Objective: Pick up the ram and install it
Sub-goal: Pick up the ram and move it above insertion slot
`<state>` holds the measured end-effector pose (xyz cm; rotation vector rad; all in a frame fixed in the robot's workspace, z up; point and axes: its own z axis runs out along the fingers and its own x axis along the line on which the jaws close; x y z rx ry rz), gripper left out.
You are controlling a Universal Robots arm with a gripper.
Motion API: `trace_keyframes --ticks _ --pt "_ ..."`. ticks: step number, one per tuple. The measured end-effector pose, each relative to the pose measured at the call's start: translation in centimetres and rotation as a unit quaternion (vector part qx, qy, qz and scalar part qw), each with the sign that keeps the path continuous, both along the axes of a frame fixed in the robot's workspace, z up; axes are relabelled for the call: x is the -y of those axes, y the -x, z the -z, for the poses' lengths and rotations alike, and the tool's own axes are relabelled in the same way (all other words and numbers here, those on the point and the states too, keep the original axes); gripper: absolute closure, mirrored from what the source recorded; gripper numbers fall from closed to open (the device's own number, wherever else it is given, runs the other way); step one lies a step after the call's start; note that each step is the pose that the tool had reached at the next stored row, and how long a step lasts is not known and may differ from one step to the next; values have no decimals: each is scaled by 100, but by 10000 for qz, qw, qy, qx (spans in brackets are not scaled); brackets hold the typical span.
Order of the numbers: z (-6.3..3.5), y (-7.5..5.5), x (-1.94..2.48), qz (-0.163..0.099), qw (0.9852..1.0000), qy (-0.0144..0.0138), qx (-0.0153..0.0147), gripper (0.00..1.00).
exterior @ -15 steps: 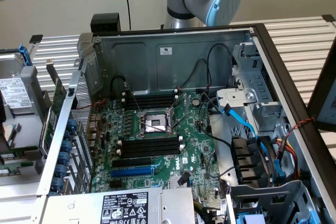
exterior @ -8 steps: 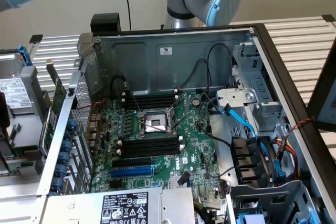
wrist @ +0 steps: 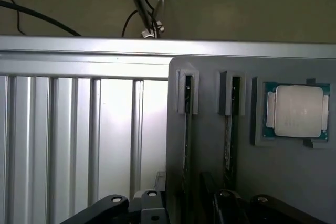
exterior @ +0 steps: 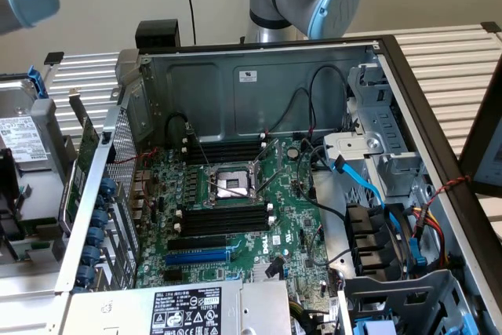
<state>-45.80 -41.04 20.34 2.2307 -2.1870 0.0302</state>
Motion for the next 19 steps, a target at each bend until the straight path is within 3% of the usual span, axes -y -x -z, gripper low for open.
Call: trace_keyframes --ticks 5,8,10,19 --pt "37 0 0 0 10000 0 1 63" --pt "54 1 -1 0 10000 0 3 82" --pt "40 0 0 0 10000 0 6 87" --pt "-365 0 0 -1 10000 0 7 87"
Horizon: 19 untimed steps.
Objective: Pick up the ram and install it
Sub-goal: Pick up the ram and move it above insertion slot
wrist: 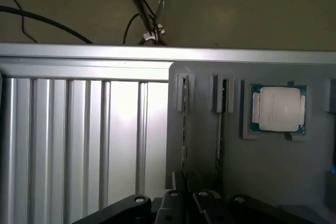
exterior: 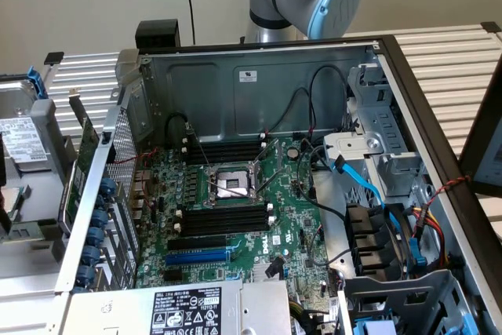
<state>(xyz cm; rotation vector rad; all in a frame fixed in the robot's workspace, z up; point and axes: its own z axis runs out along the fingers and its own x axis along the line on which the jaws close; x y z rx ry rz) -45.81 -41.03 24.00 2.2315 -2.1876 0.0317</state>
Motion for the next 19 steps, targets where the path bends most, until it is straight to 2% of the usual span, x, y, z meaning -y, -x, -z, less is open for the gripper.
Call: trace_keyframes --ticks 10,19 --pt "-455 -54 11 -11 10000 0 0 87" --pt "-865 -265 142 -17 10000 -17 -1 87"
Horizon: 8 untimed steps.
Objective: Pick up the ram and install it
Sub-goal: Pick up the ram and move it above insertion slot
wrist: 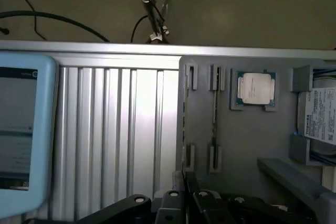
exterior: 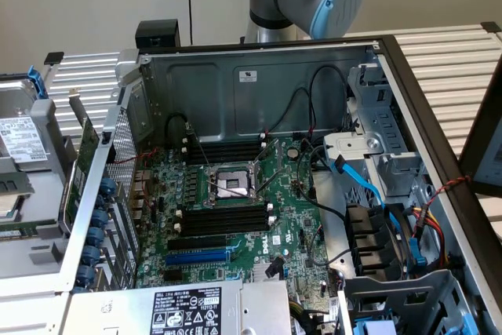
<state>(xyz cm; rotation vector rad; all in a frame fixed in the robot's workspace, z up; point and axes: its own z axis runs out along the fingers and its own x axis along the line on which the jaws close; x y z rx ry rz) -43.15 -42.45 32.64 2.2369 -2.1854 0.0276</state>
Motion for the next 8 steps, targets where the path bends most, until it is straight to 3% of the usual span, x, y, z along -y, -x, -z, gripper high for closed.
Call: trace_keyframes --ticks 8 --pt "-361 -179 165 -1 10000 1 -16 87"
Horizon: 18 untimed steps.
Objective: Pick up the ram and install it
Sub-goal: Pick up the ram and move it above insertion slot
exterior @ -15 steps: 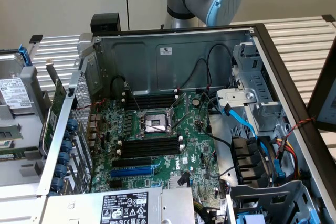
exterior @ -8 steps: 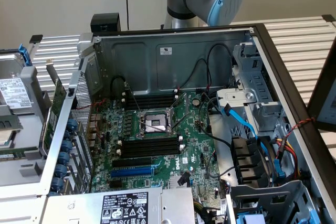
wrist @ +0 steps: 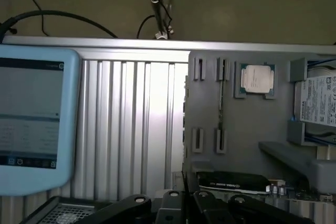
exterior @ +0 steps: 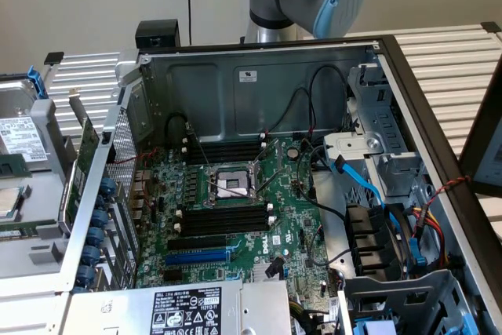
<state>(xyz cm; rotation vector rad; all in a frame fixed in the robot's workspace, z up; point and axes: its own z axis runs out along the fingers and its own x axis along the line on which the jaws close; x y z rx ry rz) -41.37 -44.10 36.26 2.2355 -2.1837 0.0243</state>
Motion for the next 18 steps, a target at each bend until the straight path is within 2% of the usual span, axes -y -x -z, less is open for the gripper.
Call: trace_keyframes --ticks 15,18 --pt "-683 -340 284 -7 10000 0 -56 87" --pt "-768 -429 304 -17 10000 -1 -65 87"
